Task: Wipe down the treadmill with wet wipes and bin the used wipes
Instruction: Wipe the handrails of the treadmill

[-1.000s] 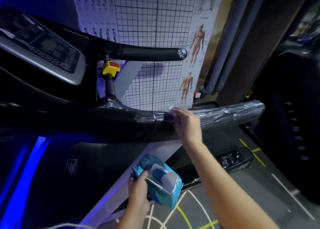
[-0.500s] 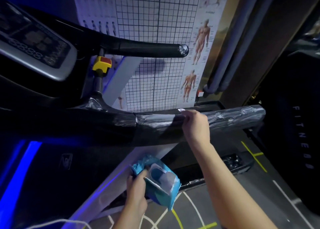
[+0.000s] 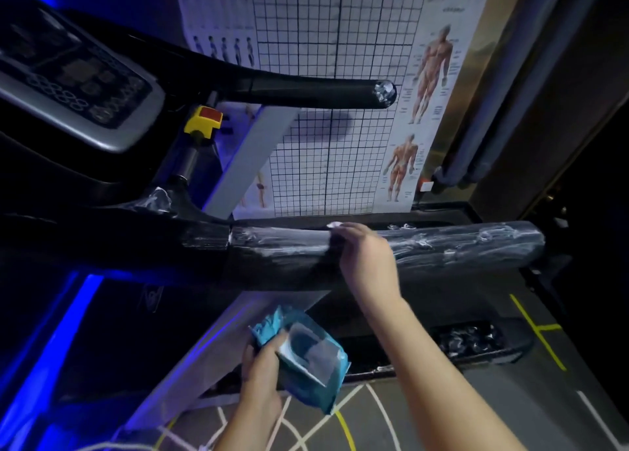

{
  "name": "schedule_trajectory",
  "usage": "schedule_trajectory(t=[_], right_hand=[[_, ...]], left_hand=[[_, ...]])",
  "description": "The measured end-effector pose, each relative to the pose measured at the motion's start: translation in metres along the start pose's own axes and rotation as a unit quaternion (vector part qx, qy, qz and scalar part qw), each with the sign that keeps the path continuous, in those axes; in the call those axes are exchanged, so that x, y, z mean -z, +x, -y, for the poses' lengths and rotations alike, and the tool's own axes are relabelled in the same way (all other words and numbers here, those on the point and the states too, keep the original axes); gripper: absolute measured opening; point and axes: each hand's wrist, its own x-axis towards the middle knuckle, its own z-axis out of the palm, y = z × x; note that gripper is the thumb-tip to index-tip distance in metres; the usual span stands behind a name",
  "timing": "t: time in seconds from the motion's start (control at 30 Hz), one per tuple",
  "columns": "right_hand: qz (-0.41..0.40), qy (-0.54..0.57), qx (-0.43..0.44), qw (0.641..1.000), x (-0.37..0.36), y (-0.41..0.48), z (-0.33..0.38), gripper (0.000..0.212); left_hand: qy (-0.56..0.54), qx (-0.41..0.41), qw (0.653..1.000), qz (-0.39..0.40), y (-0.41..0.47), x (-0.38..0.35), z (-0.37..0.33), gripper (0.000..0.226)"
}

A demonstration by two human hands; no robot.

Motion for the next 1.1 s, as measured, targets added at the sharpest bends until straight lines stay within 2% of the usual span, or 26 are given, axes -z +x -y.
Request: schedule_trajectory(t=[0.13,0.27,0.33,0.4,0.43,0.53,0.6,0.7,0.77,0.8,0.93,0.97,1.03,1.1], right_hand=[[-0.046,-0.018,-0.092,0.995,0.044,0.005,-0.066,0.041],[-0.092,0.007,-0.169,0.981,0.066,0.007,-0.086,0.038],[-0.116,0.036,-0.123,0.985,0.056,0.004,-0.072,0.045],[-0.072,0.072,-0.022,0.995,0.032,-0.005,-0.046,0.044],[-0.035,0.088,0.027,0.995,0.018,-0.011,-0.033,0.041],[0.007,0.117,0.087,0.989,-0.006,-0.024,-0.015,0.043],[0.006,0.122,0.091,0.988,-0.004,-0.024,-0.025,0.046],[-0.011,0.084,0.085,0.993,0.011,-0.016,-0.066,0.043],[-0.036,0.063,0.065,0.995,0.026,-0.007,-0.102,0.044],[-0.049,0.052,0.054,0.996,0.035,-0.003,-0.121,0.043],[-0.098,0.013,0.0,0.995,0.074,0.009,-0.191,0.04],[-0.11,0.005,-0.016,0.994,0.082,0.01,-0.206,0.04],[-0.129,-0.003,-0.042,0.991,0.098,0.012,-0.232,0.041],[-0.145,0.003,-0.064,0.987,0.111,0.017,-0.251,0.043]], left_hand=[[-0.001,-0.015,1.0,-0.014,-0.014,-0.015,0.004,0.048],[-0.011,-0.024,0.999,-0.028,-0.017,-0.021,0.006,0.053],[-0.012,-0.047,0.998,-0.029,-0.016,-0.02,0.008,0.054],[-0.027,-0.068,0.997,-0.029,-0.02,-0.018,0.014,0.045],[-0.036,-0.073,0.996,-0.04,-0.02,-0.018,0.018,0.047],[-0.082,-0.06,0.994,-0.041,-0.016,-0.011,0.03,0.073],[-0.105,-0.045,0.993,-0.032,-0.011,-0.008,0.038,0.077],[-0.123,-0.088,0.986,-0.074,-0.03,-0.019,0.036,0.053],[-0.134,-0.106,0.983,-0.061,-0.033,-0.022,0.042,0.044],[-0.141,-0.11,0.982,-0.054,-0.035,-0.024,0.044,0.047],[-0.125,-0.088,0.988,-0.039,-0.037,-0.042,0.054,0.082],[-0.112,-0.083,0.989,-0.041,-0.038,-0.049,0.056,0.078],[-0.088,-0.088,0.991,-0.051,-0.041,-0.063,0.06,0.055],[-0.071,-0.078,0.993,-0.053,-0.045,-0.08,0.062,0.045]])
